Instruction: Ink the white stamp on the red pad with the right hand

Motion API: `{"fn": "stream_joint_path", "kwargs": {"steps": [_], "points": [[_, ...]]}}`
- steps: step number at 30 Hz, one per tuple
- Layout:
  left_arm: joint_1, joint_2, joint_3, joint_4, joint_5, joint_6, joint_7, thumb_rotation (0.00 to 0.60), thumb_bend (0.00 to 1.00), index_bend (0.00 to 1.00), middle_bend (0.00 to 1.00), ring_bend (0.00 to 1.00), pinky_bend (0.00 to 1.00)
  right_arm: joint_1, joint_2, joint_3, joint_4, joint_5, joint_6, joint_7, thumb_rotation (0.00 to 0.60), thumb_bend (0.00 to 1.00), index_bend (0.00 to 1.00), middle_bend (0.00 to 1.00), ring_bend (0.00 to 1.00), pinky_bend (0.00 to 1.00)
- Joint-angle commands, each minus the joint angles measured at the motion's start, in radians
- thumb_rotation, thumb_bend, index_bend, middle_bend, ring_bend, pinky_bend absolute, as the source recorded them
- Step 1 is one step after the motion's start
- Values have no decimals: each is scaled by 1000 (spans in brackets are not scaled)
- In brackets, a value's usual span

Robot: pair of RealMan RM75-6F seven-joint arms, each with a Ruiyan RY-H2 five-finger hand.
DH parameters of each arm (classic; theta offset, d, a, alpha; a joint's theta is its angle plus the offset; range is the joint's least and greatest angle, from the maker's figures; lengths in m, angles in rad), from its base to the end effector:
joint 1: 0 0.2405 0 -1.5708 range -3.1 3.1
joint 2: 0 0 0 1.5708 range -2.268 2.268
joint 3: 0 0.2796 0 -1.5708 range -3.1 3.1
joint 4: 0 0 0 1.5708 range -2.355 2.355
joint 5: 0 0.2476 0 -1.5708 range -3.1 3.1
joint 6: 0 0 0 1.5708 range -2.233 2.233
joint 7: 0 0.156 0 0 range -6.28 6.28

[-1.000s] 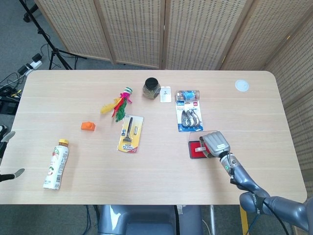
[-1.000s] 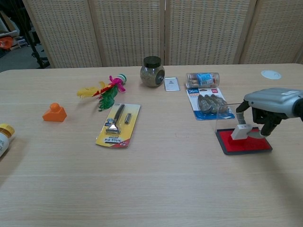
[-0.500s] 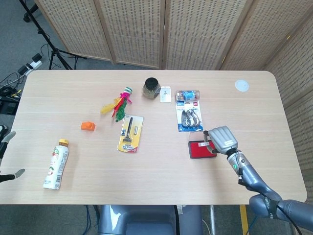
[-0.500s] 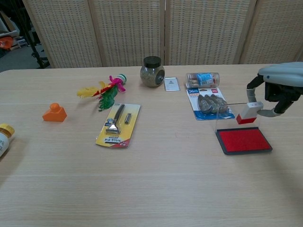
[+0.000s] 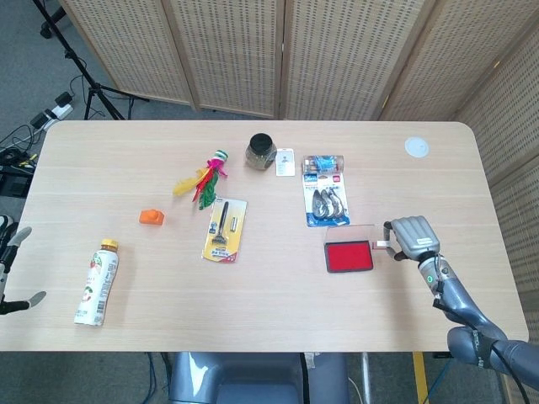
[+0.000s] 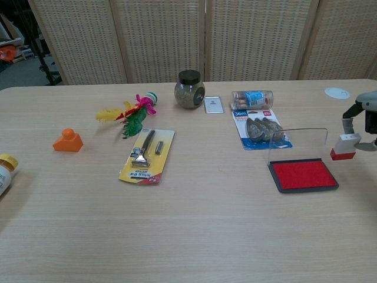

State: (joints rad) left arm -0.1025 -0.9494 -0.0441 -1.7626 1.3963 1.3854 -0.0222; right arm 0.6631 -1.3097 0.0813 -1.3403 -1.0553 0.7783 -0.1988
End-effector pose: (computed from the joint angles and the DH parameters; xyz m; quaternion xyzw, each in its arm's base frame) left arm -0.3440 0.1993 0.1687 -0.5838 -0.4358 -0.3492 0.5893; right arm -0.3067 -0.3948 0.0305 0.7277 -0.4215 0.2239 0.4926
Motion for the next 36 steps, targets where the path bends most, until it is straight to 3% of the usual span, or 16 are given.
{"fn": "stream_joint_path", "kwargs": {"steps": [1, 36], "points": [[-1, -1, 0, -2, -3, -2, 3, 600, 0, 0, 0, 0, 0, -4, -29, -9, 44, -11, -20, 27, 600, 466, 545, 998, 1000, 1000], [-5, -9, 2, -8, -8, -8, 26, 600, 0, 0, 0, 0, 0, -13, -95, -4, 178, -35, -65, 63, 600, 411, 525, 993, 1000, 1000]]}}
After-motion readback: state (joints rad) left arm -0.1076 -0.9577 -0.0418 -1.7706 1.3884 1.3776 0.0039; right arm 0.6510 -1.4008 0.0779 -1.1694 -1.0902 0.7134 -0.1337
